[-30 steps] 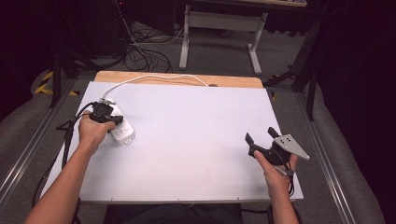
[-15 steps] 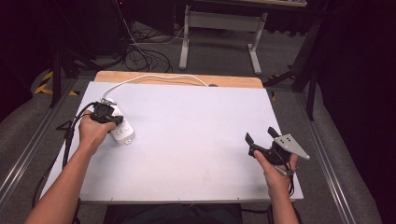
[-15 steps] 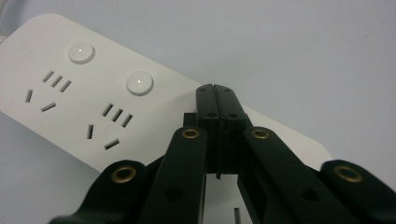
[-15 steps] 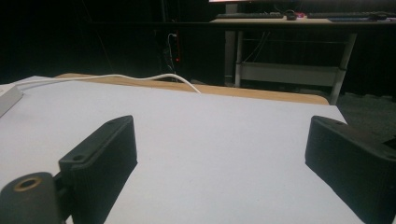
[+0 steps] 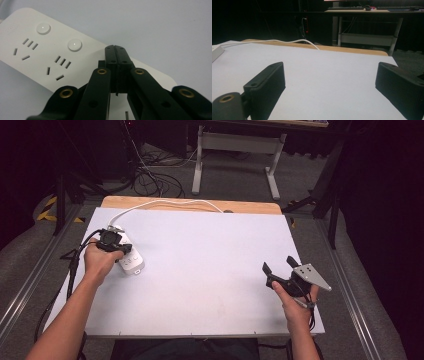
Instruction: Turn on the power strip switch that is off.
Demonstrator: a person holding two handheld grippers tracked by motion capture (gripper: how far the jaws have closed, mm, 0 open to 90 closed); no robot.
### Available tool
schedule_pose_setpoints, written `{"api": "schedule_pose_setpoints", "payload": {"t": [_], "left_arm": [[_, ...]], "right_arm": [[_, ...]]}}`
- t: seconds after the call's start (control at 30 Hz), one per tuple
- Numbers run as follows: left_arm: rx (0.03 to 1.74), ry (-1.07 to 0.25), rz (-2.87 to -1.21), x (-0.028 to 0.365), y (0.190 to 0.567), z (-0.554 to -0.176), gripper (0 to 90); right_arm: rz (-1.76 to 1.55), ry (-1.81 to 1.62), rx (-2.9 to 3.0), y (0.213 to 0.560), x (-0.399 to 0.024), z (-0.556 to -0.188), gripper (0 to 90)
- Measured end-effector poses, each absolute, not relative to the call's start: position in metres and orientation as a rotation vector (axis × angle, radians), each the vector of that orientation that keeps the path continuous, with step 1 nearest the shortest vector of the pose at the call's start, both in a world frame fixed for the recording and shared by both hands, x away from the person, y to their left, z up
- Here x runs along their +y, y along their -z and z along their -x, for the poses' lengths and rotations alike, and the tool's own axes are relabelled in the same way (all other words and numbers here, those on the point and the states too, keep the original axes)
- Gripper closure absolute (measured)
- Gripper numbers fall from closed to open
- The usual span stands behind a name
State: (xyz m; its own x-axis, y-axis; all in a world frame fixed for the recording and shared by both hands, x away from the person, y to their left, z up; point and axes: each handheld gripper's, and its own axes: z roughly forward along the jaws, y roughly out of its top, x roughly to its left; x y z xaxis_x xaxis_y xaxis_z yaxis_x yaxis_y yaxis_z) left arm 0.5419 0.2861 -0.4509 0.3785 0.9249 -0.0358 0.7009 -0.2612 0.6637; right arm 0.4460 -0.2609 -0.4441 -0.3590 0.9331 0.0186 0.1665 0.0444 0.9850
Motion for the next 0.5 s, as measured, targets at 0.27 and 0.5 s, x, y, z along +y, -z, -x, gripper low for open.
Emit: {"api": "schedule_pose_setpoints", "payload": {"t": [0.27,0.5], "left_arm": [[1.382,-0.507,-2.009,0.288,0.445,-0.537,89.9],[1.355,-0.545,-1.934,0.292,0.434,-0.527,89.9]], "right_arm": [[-1.127,-1.379,1.618,0.444,-0.261,-0.446,9.5],[-1.124,-1.379,1.619,0.444,-0.261,-0.446,9.5]]}}
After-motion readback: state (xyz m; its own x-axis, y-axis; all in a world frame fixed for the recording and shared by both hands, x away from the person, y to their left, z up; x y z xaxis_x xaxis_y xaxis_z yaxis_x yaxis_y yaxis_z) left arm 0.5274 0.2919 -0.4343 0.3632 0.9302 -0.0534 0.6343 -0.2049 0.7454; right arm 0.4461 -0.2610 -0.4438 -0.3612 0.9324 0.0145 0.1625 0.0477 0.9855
